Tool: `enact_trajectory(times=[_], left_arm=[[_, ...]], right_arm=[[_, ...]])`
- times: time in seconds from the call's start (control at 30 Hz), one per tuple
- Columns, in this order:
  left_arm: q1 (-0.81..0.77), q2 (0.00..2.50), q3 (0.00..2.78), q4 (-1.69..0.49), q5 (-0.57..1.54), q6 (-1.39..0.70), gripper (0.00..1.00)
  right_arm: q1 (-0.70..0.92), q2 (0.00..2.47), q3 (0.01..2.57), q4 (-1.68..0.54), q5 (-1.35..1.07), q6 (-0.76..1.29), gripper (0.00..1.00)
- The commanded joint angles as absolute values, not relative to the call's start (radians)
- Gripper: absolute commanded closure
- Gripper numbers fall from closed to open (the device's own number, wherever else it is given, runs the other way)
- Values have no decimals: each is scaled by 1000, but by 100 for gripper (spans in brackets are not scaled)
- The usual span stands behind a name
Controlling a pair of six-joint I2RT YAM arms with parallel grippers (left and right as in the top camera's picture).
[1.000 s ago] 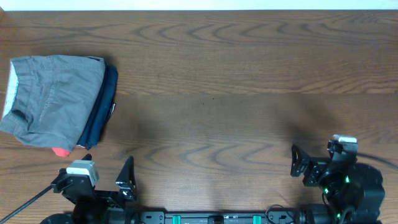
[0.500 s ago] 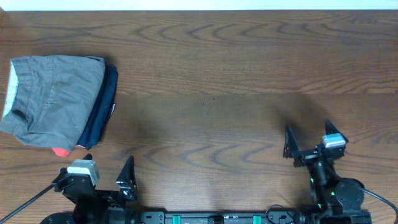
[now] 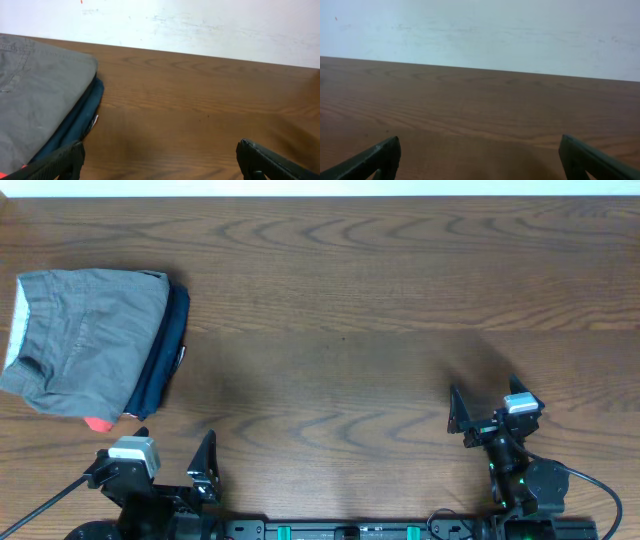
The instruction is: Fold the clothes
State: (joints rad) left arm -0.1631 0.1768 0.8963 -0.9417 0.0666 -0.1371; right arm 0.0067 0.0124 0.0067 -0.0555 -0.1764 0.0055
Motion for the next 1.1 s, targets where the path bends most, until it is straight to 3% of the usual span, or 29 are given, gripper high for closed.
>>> enact_trajectory(times=[0.0,0.8,1.07], left_arm=[[-164,174,894,-941,52,-147,2],[-164,173,893,-942,51,-147,2],[-49,171,808,-995,40,-139,2]], right_arm=[[20,6,6,-59,-184,-5,1],[20,7,6,-59,-184,-5,1],[20,7,6,-59,-184,-5,1]])
